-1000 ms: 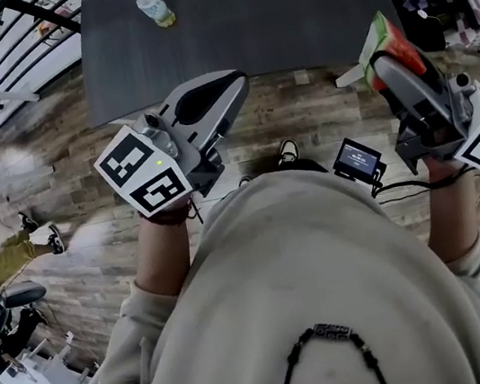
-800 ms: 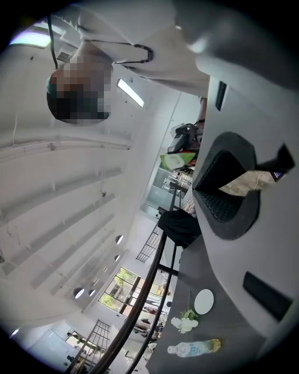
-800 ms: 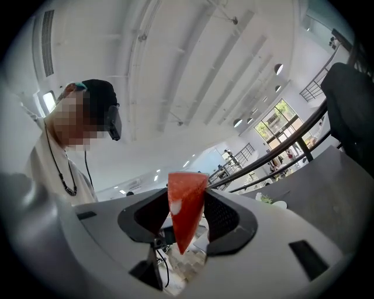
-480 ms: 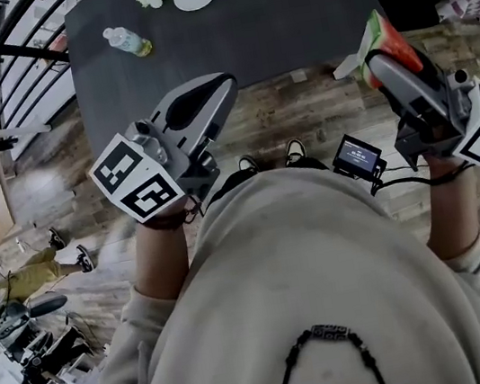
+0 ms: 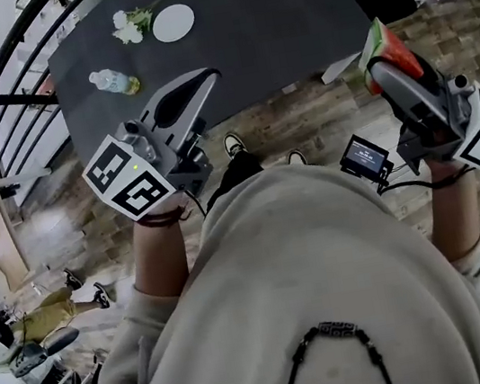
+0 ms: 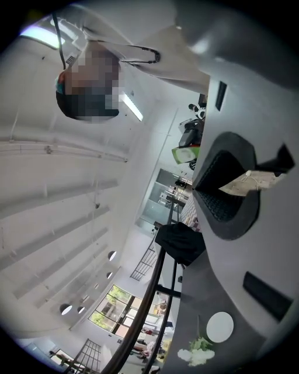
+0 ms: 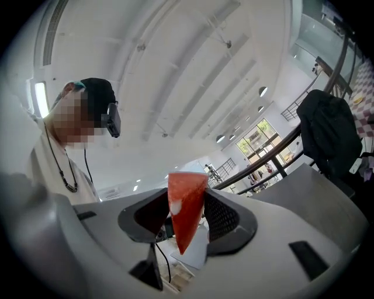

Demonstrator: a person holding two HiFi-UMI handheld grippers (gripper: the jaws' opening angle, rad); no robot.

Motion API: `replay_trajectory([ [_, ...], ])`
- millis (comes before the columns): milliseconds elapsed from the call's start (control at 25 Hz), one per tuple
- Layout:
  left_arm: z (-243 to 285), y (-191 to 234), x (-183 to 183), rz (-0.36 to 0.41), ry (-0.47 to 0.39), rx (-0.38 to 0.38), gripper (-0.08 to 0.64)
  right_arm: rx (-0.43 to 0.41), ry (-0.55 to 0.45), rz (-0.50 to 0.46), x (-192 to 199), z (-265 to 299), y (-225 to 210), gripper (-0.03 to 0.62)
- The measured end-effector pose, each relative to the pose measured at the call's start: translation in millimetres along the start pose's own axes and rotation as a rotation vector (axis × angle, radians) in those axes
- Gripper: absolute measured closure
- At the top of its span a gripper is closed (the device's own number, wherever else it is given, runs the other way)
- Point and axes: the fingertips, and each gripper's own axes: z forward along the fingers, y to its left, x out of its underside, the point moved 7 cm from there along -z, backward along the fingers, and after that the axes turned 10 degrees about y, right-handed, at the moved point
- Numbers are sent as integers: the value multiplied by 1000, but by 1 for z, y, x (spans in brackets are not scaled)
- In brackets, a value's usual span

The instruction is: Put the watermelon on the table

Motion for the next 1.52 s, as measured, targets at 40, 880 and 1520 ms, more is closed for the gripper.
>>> replay_trajectory([
  [40, 2, 7, -3, 6, 1, 15, 563, 15, -9, 0, -1, 2, 0, 396],
  [880, -20, 126, -54, 54, 3, 182, 563, 142, -54, -65, -29, 109, 7, 396],
  [1520, -97, 232, -47, -33, 19, 108, 563, 133, 107, -40, -63, 266, -12, 396],
])
